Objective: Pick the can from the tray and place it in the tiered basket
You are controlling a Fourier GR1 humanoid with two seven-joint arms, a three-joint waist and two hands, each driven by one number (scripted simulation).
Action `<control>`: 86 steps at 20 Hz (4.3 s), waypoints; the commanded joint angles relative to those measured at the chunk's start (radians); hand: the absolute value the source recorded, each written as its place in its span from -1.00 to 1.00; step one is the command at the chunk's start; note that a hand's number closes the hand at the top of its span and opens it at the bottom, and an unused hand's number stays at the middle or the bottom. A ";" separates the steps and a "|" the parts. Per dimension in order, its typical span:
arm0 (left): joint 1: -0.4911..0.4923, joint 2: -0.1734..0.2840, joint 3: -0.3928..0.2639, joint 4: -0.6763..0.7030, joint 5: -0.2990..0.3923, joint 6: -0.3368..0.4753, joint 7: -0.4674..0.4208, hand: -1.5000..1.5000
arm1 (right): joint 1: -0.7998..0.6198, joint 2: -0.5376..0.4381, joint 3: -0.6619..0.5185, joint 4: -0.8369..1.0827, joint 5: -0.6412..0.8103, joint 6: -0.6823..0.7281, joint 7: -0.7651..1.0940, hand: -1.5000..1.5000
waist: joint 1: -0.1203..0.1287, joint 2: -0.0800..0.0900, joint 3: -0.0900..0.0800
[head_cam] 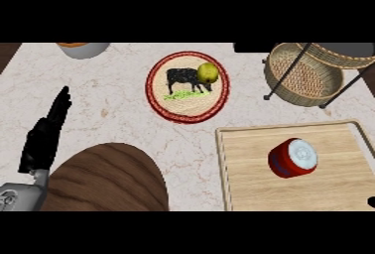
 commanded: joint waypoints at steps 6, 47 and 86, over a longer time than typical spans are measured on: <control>-0.039 -0.039 0.012 0.046 -0.018 -0.025 -0.033 0.00 | -0.313 -0.166 0.111 0.081 -0.088 0.117 0.361 -1.00 | 0.029 0.006 0.003; -0.029 -0.101 0.073 0.010 -0.102 -0.059 0.037 0.00 | -0.565 0.018 0.629 0.138 0.183 0.087 0.712 -1.00 | 0.012 0.000 0.002; -0.047 -0.166 0.116 -0.016 -0.185 -0.107 0.065 0.00 | -0.561 0.311 0.609 0.372 0.301 0.210 0.501 1.00 | 0.005 -0.001 0.003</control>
